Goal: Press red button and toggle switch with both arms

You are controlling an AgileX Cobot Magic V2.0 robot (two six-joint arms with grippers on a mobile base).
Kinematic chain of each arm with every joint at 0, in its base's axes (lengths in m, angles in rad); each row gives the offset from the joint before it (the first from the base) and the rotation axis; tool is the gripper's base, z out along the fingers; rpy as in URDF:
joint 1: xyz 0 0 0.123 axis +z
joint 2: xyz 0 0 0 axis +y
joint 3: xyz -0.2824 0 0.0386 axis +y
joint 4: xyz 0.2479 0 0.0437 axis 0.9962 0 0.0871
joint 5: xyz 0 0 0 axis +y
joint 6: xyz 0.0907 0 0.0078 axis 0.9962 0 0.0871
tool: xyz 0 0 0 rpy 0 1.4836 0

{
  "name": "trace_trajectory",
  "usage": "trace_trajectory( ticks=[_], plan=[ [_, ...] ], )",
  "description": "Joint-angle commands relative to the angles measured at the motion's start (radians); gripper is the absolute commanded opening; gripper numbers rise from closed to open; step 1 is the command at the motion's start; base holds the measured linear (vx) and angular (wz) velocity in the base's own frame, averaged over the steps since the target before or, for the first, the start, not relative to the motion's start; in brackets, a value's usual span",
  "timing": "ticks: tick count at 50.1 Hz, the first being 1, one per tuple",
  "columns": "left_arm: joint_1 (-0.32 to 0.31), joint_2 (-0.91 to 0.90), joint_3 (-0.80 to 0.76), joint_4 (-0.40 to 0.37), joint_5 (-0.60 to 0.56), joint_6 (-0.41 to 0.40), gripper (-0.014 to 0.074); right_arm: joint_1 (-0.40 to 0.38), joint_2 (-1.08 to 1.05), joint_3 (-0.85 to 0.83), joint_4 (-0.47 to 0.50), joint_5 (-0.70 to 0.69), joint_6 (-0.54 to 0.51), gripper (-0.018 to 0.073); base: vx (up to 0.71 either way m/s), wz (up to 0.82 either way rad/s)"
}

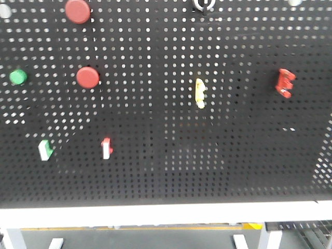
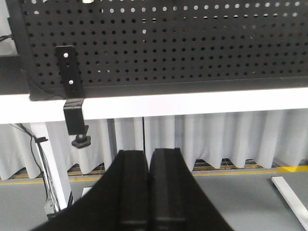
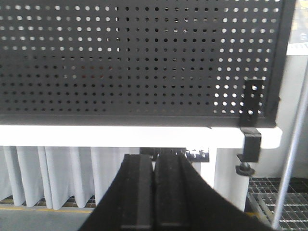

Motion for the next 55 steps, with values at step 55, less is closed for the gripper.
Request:
trace_trajectory(
  ticks=[55],
  plan=[
    [-0.002, 0.015, 0.033, -0.007, -0.116, -0.004, 0.0002, -0.007, -0.018, 0.010, -0.003, -0.098, -0.007, 0.0000, 0.06, 0.01]
  ],
)
